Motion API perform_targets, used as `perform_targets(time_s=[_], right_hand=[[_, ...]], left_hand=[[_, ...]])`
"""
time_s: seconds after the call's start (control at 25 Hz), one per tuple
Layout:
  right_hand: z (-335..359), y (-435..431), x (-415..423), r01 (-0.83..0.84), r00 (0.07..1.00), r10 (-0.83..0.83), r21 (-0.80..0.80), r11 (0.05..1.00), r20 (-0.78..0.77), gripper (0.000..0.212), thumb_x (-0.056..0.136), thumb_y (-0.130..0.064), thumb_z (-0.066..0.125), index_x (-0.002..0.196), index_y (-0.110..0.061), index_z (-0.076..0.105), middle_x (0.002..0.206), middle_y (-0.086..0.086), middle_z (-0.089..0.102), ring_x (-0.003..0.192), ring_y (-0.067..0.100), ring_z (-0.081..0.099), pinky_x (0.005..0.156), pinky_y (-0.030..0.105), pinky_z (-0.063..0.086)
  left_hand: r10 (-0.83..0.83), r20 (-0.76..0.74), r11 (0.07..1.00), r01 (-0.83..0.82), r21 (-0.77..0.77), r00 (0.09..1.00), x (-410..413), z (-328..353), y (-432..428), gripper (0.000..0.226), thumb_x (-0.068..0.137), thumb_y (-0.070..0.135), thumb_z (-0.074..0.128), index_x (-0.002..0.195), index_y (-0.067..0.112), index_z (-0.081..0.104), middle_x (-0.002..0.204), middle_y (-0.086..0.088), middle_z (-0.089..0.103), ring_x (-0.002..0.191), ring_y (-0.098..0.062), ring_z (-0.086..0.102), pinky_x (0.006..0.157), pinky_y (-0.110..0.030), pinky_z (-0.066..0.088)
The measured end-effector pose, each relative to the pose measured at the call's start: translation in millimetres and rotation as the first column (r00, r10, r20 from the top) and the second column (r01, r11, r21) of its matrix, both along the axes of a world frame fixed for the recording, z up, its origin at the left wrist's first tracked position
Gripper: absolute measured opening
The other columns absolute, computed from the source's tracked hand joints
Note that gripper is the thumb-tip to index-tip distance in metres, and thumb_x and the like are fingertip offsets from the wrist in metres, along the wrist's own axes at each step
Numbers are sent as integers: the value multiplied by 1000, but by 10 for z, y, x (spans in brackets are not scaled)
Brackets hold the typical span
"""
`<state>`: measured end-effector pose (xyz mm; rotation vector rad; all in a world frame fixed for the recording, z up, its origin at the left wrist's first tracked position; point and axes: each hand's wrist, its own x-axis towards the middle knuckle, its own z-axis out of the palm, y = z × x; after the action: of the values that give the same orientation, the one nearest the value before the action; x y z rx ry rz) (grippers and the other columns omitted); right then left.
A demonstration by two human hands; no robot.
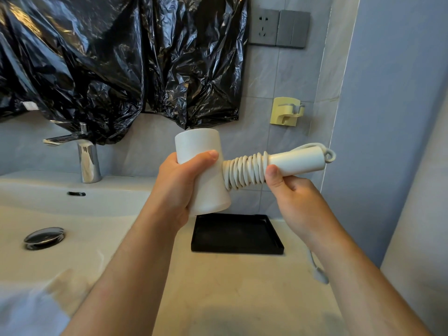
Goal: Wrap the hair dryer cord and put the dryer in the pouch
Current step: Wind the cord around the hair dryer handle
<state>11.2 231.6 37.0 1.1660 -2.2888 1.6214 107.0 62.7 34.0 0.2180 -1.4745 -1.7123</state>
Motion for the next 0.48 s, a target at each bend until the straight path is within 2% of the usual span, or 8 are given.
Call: perform_targets(time_s=[0.12, 0.24, 0.36, 0.48], right_hand=[[3, 6, 7, 43, 998, -42, 25, 999, -46, 51, 88, -66, 32, 66, -26, 54, 41, -16, 47, 48, 2, 46, 51, 26, 29], [-10, -16, -5, 71, 997, -69, 71, 995, -30, 51, 90, -64, 30, 77, -25, 60, 52, -9, 49, 59, 8, 50, 53, 28, 33], [-28, -49, -25, 83, 996, -85, 112, 990, 13, 50, 94, -60, 27, 82, -26, 61, 64, -5, 54, 65, 8, 52, 53, 27, 35], [-81, -93, -96, 75, 994, -89, 187, 980, 63, 56, 96, -58, 22, 95, -26, 68, 82, -8, 60, 76, 4, 52, 58, 23, 34]], left_hand=[[60, -10, 998, -60, -16, 998, 15, 21, 54, 52, 66, 34, 75, 110, 10, 61, 91, -11, 67, 77, -26, 69, 59, -43, 57], [158, -9, 985, -158, -69, 987, 16, 32, 106, 49, 64, 34, 76, 106, 15, 61, 91, -8, 67, 75, -22, 68, 55, -39, 58], [300, -29, 940, -301, -160, 953, -15, 36, 157, 31, 68, 30, 81, 89, 26, 59, 83, 2, 66, 67, -9, 66, 51, -31, 58], [467, -15, 838, -447, -313, 884, -55, 24, 175, 41, 63, 36, 82, 95, 24, 59, 84, 8, 65, 69, -4, 64, 54, -27, 52]])
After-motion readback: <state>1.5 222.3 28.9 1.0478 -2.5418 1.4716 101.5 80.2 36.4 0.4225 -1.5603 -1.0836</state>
